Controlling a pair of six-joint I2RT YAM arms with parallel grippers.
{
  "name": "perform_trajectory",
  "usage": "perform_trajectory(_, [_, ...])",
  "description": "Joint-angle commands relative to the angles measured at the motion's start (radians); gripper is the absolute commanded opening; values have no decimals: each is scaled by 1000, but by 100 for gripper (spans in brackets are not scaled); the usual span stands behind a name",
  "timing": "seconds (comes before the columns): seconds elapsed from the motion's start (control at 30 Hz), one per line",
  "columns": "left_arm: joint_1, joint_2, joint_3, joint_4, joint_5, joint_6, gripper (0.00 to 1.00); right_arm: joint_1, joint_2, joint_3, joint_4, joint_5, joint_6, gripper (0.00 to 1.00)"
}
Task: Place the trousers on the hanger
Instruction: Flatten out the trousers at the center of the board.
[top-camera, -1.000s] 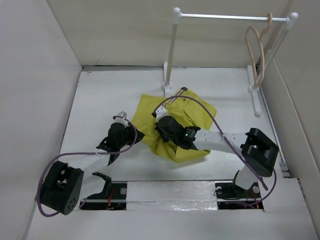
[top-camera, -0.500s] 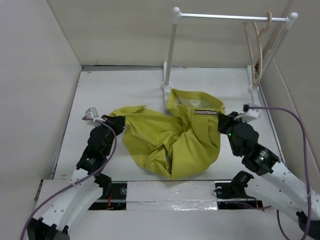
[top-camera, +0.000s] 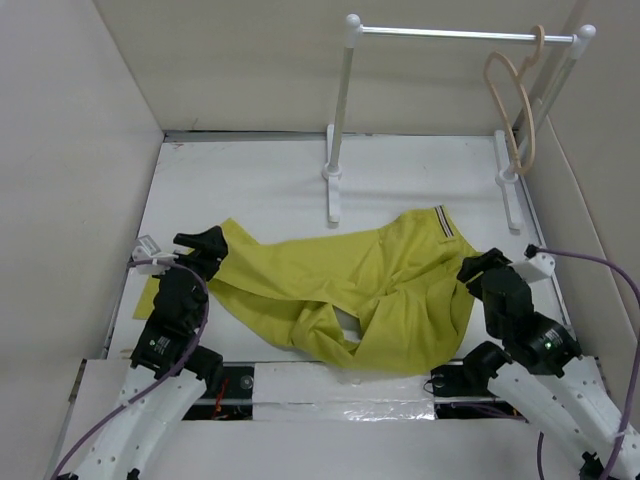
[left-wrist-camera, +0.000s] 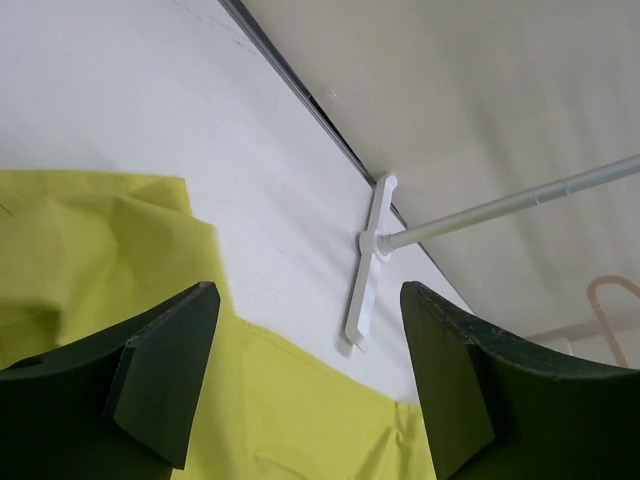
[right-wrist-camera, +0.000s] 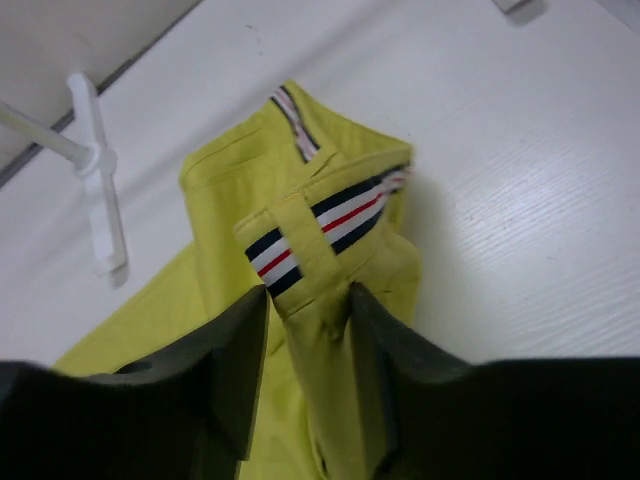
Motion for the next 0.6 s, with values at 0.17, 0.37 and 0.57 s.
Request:
perform_trajectory(0.17, [-5, 200, 26, 186, 164, 53, 65, 25, 76, 132, 111, 105, -174, 80])
perform_trajectory(0.37, [-15, 381, -30, 340, 267, 81, 58, 25, 294, 118, 433, -84, -296, 3])
perform_trajectory(0.57, [-15, 486, -62, 450, 382, 115, 55, 5, 439, 141, 598, 5, -459, 11])
